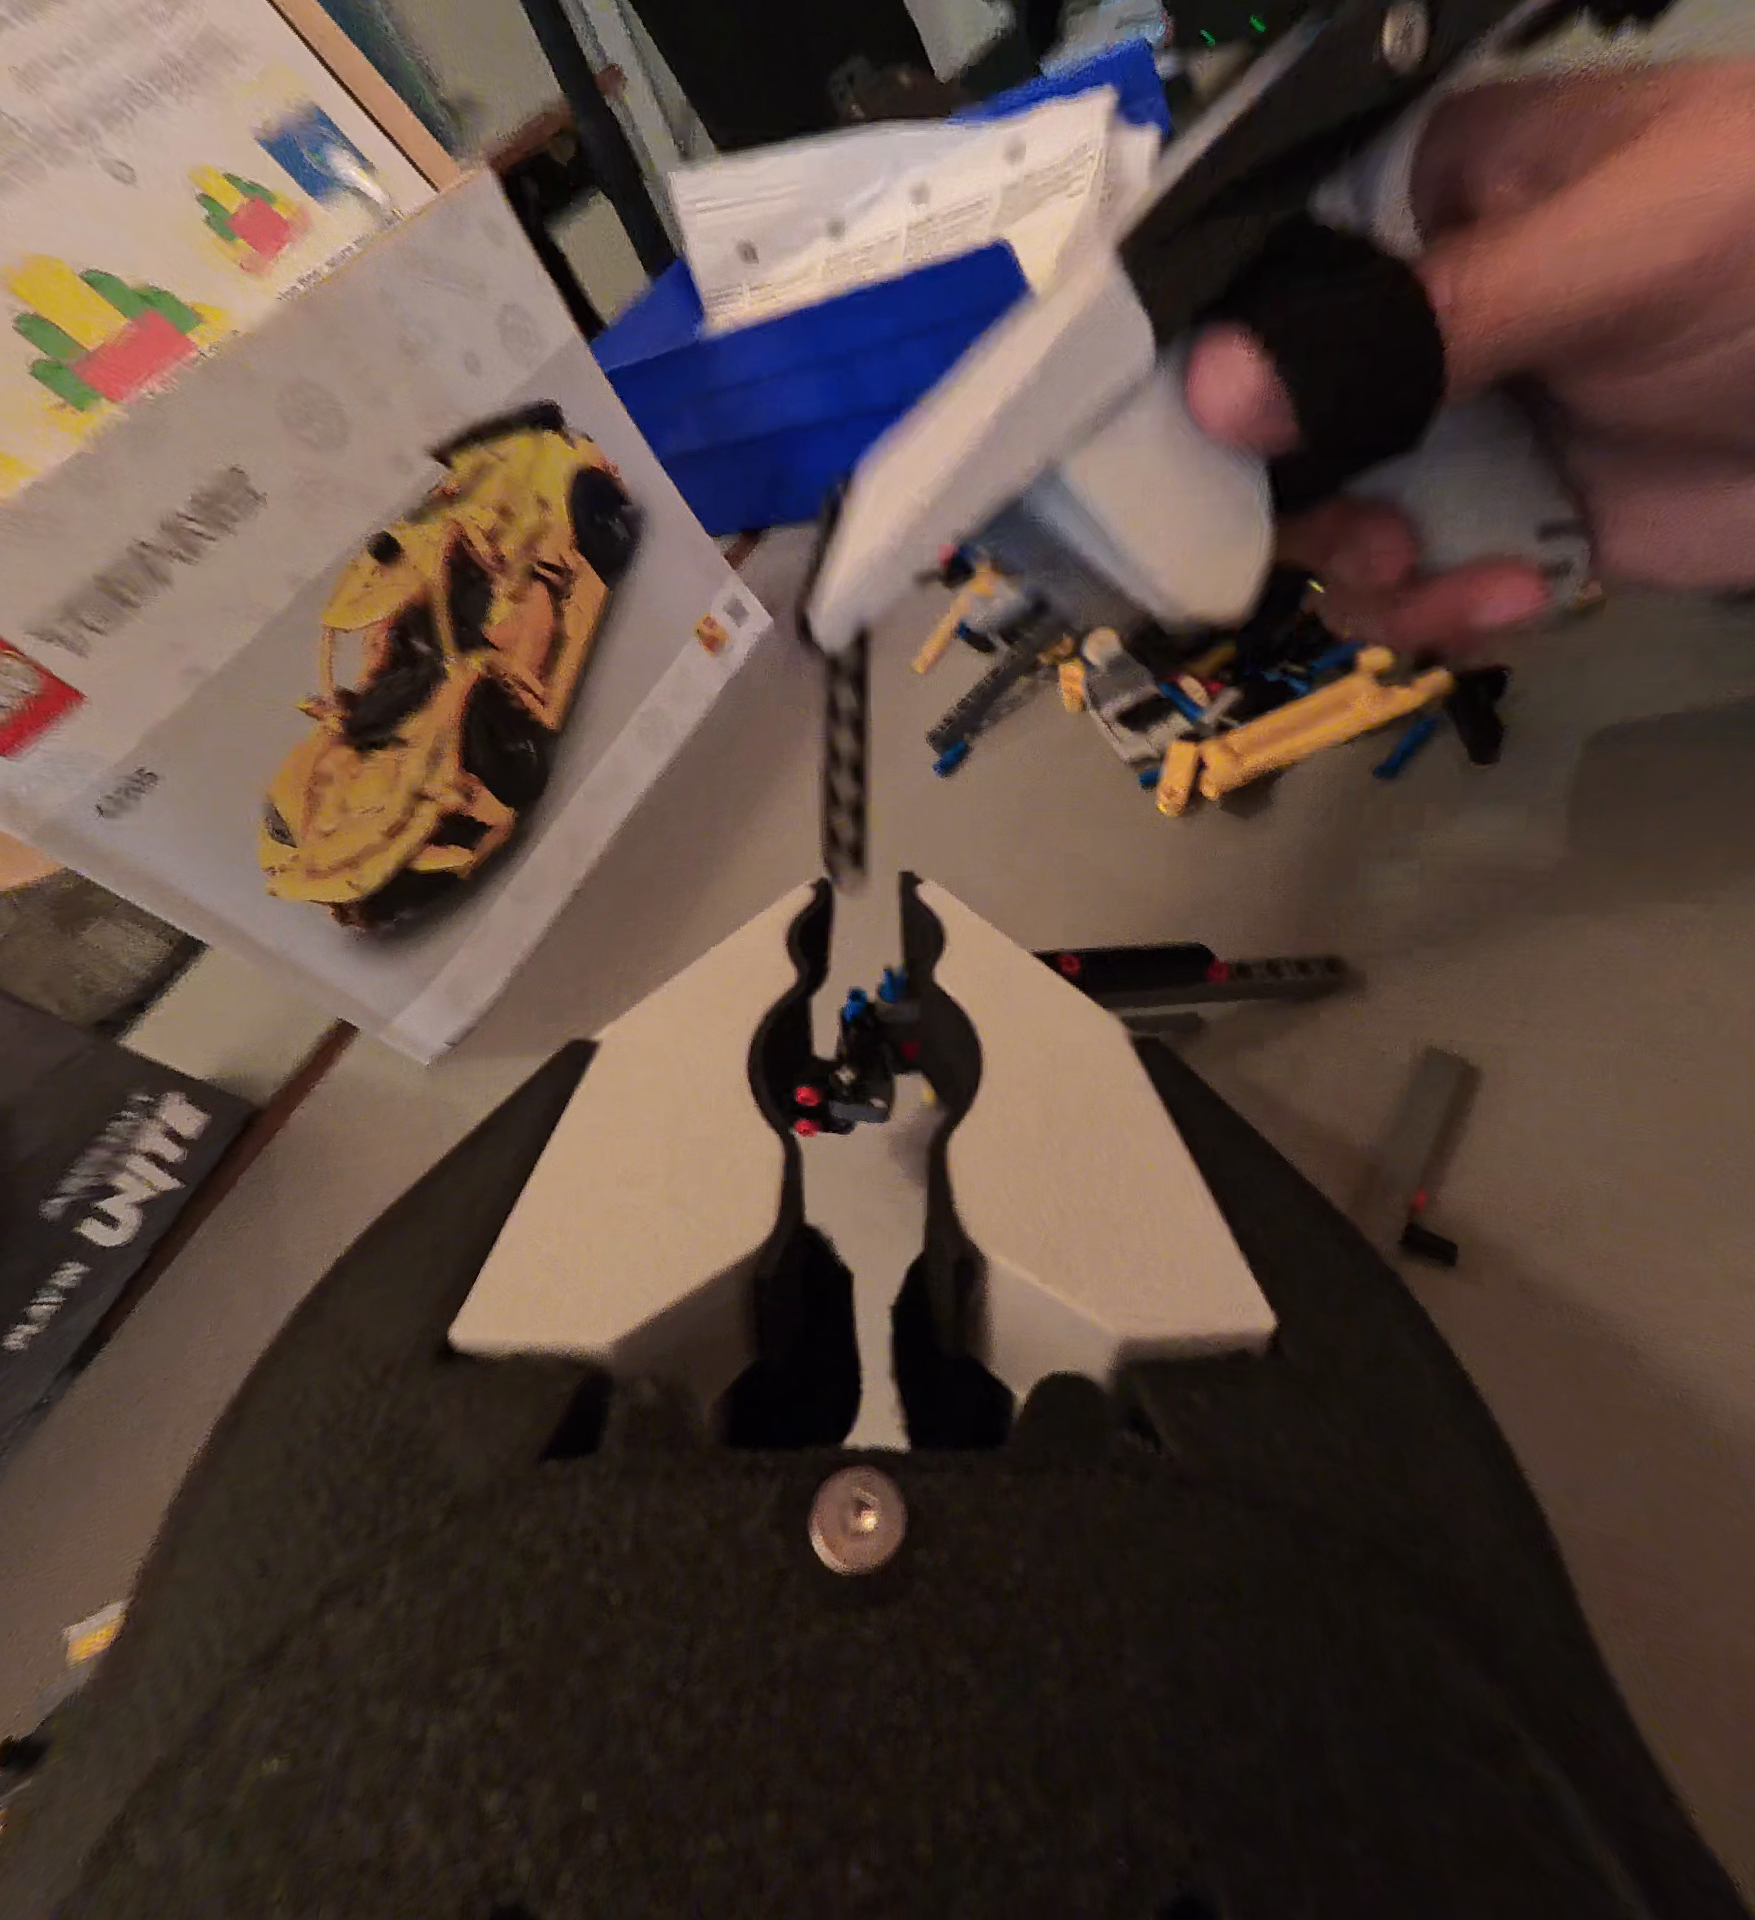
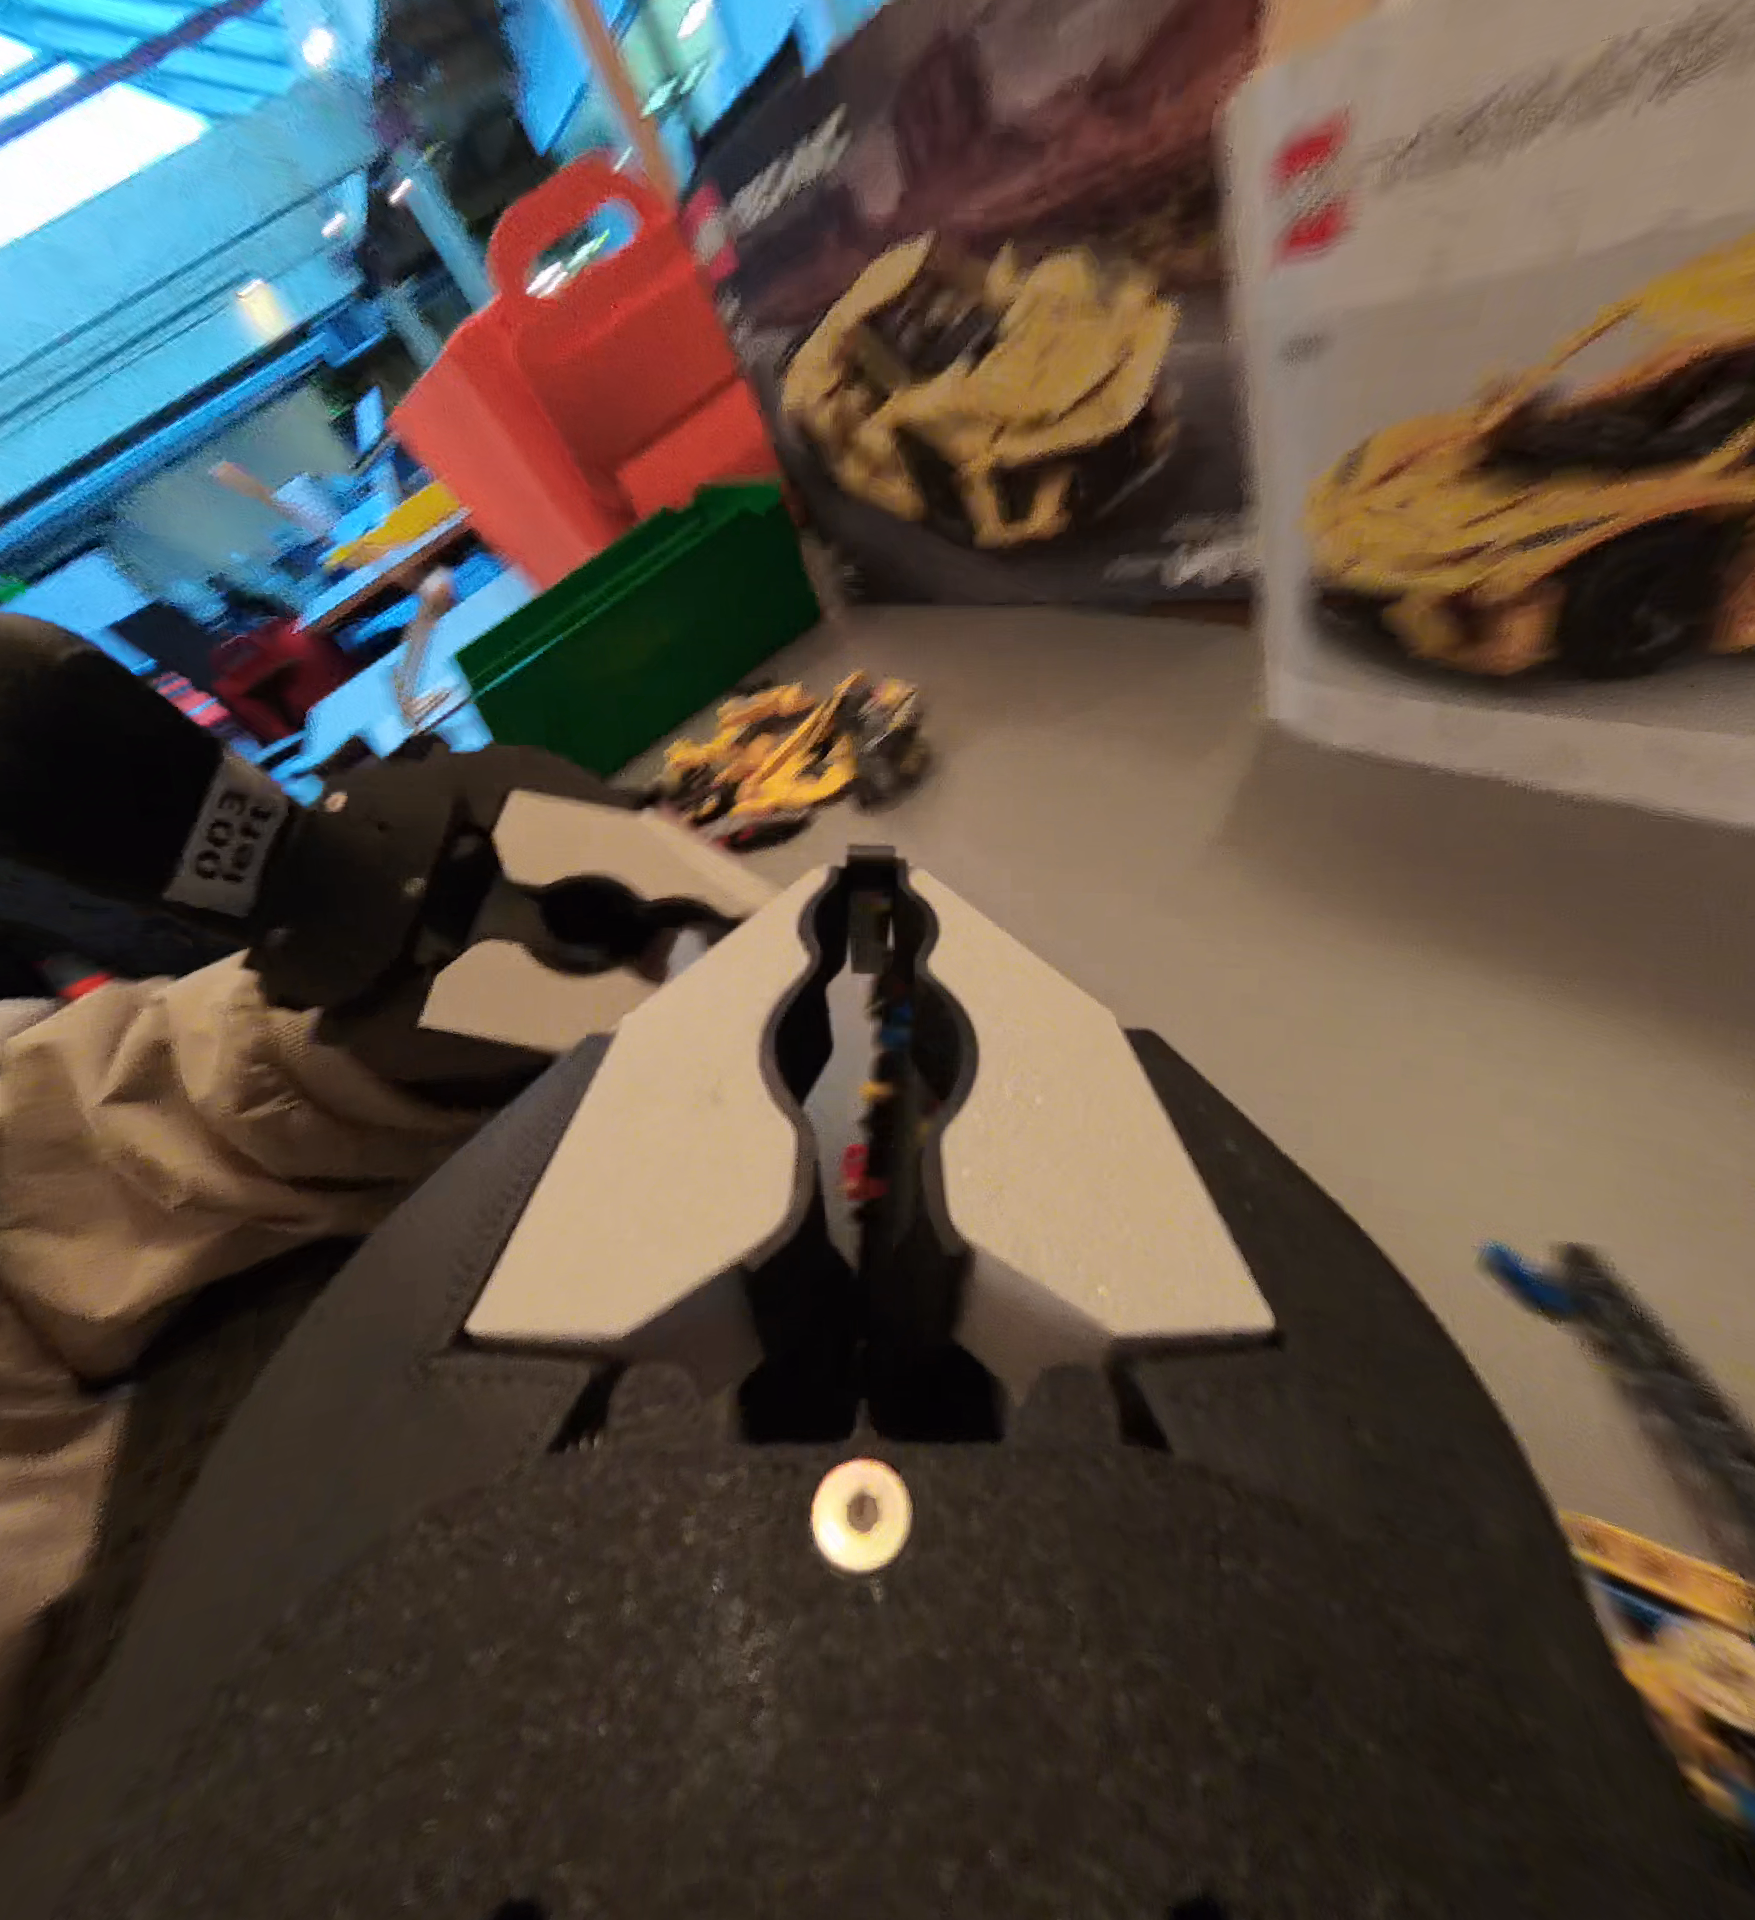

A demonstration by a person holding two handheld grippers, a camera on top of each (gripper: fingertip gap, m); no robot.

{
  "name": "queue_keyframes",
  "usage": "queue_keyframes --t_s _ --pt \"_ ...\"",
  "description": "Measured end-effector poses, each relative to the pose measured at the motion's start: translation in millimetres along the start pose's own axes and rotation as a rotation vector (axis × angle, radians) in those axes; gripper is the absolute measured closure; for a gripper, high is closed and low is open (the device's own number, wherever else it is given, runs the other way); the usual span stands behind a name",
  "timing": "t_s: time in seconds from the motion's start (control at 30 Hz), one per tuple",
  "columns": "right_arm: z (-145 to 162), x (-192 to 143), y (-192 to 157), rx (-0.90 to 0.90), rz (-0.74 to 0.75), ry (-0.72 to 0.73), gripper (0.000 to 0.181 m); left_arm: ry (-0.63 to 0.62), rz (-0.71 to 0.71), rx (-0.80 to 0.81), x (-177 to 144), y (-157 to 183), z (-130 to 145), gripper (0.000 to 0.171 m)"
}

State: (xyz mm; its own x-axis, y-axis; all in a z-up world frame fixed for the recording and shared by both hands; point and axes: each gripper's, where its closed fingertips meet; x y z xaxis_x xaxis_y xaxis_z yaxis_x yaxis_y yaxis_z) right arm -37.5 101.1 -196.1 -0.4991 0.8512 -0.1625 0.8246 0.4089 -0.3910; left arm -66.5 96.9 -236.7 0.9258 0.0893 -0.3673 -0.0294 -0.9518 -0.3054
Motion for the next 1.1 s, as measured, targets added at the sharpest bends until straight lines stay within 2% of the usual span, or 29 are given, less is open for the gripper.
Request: queue_keyframes --t_s 0.03,0.07,0.13,0.17,0.2,0.23,0.27,0.37,0.43,0.6,0.63,0.67,0.73,0.77,0.87,0.97,1.03,1.1 --pt "-13 -14 12 -0.035 0.069 0.056 0.175 -0.052 0.072 -0.032 -1 5 8 0.150" --pt "-23 -33 26 -0.066 0.148 0.071 0.175 -0.092 0.179 -0.072 -4 15 16 0.148" --pt "-28 -69 63 -0.165 0.345 -0.024 0.175 -0.105 0.391 -0.142 -18 34 20 0.150" --pt "-20 -85 82 -0.203 0.416 -0.133 0.175 -0.087 0.463 -0.165 -26 39 17 0.152" --pt "-4 -98 93 -0.214 0.423 -0.272 0.174 -0.102 0.561 -0.178 -37 49 19 0.151" --pt "21 -109 92 -0.197 0.356 -0.427 0.174 -0.156 0.651 -0.181 -46 60 27 0.150" --pt "40 -121 89 -0.182 0.312 -0.536 0.174 -0.223 0.679 -0.162 -49 66 38 0.147" --pt "46 -138 87 -0.213 0.292 -0.550 0.175 -0.368 0.645 -0.038 -45 75 71 0.145" --pt "45 -141 93 -0.222 0.320 -0.543 0.174 -0.428 0.677 -0.013 -44 87 77 0.145" --pt "28 -136 106 -0.310 0.397 -0.448 0.165 -0.449 0.654 0.048 -36 98 83 0.146" --pt "19 -132 102 -0.343 0.392 -0.404 0.164 -0.447 0.645 0.063 -34 98 83 0.151" --pt "9 -124 91 -0.383 0.354 -0.340 0.164 -0.445 0.641 0.082 -33 99 83 0.164" --pt "-6 -109 70 -0.450 0.277 -0.234 0.162 -0.448 0.627 0.115 -31 97 83 0.164" --pt "-8 -103 64 -0.468 0.269 -0.227 0.157 -0.441 0.582 0.151 -27 91 83 0.165" --pt "-2 -89 56 -0.488 0.260 -0.255 0.152 -0.344 0.449 0.268 -17 71 74 0.165" --pt "6 -73 44 -0.449 0.191 -0.266 0.138 -0.178 0.398 0.236 -20 60 40 0.164" --pt "10 -59 20 -0.437 0.064 -0.241 0.136 -0.029 0.364 0.218 -26 53 13 0.164" --pt "11 -46 -21 -0.426 -0.137 -0.171 0.140 0.068 0.318 0.180 -31 42 -6 0.165"
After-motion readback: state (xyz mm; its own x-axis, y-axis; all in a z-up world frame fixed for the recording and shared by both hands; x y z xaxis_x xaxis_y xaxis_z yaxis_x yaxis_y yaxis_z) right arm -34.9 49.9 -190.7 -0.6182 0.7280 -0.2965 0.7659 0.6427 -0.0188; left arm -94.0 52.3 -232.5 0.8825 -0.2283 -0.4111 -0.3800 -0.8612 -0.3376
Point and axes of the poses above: each gripper's, where its closed fingertips meet, x out along the fingers, z out of its underside, y = z × x across the jaws, and after that the axes turned 2 degrees about -x, right-handed
